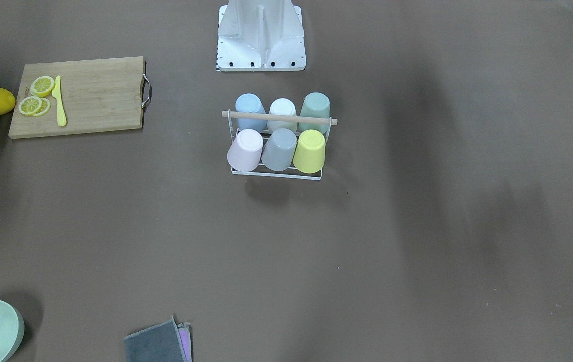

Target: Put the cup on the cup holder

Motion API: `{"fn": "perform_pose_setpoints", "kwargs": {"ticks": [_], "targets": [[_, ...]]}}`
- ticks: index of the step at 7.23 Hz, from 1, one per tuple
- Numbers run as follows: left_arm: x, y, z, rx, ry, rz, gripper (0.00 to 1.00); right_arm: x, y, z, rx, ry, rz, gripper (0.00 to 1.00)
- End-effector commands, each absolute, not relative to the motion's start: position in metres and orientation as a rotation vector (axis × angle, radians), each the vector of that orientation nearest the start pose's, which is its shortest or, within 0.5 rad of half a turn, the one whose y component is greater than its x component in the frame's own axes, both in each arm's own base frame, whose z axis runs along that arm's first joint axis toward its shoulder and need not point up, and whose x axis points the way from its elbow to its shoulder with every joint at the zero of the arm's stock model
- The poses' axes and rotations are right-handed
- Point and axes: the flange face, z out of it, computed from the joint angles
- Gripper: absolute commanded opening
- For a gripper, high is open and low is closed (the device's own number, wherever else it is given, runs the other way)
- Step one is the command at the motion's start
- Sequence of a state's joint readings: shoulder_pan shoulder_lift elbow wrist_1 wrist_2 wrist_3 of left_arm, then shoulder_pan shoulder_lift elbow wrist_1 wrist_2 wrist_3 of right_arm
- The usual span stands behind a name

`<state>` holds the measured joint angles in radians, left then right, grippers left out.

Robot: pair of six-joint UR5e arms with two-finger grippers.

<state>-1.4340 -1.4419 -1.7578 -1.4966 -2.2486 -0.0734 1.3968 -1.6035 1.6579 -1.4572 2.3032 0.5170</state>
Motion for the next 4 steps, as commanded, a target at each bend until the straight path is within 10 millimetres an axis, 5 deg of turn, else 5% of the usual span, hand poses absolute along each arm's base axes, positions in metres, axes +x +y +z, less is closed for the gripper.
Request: {"fn": "perform_pose_setpoints", "kwargs": {"ticks": [1, 4], "targets": [[-0.0064, -0.4366, 0.6736, -0.068, 0.761, 0.061, 0.97, -0.0098, -0.4972, 0.6236, -0.096, -0.749, 0.286, 0.99], [-0.0063, -0.4376, 0.6754, -0.051, 0.771, 0.063, 0.97, -0.0098, -0.4980, 0.6261, -0.095, -0.747, 0.285, 0.99]]}}
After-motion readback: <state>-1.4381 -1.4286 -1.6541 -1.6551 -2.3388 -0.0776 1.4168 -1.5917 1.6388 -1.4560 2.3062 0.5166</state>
